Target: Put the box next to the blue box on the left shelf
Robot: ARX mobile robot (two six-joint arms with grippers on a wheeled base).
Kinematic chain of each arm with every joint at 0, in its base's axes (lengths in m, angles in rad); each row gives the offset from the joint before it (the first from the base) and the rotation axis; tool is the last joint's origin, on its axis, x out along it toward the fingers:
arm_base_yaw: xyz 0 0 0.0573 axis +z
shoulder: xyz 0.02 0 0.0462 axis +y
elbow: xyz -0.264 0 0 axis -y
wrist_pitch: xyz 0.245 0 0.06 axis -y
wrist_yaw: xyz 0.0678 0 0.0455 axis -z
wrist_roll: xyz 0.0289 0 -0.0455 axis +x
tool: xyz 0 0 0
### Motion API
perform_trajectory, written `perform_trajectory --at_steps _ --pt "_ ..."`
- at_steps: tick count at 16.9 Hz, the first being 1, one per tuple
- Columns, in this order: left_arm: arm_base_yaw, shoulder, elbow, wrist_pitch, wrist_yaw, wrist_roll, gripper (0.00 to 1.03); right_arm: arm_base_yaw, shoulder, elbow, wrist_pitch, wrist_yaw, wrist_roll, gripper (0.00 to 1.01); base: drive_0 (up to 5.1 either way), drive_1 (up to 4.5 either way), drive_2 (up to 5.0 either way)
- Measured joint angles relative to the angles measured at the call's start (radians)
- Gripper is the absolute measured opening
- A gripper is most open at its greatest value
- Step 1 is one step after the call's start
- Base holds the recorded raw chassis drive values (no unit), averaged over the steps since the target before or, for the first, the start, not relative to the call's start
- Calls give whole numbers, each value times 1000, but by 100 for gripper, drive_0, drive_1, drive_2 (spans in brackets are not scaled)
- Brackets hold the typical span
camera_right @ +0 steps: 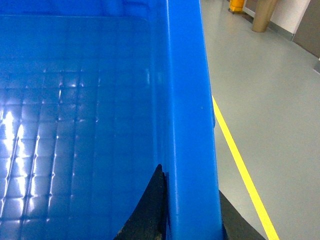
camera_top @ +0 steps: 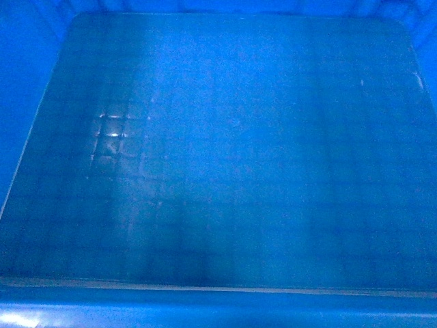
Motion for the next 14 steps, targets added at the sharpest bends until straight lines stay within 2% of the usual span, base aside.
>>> perform_trajectory --at_steps 3,14 --pt "0 6 0 -3 4 -2 10 0 3 0 -3 0 0 10 0 0 0" --pt "0 5 0 3 3 -2 10 0 0 0 1 0 0 10 -480 155 328"
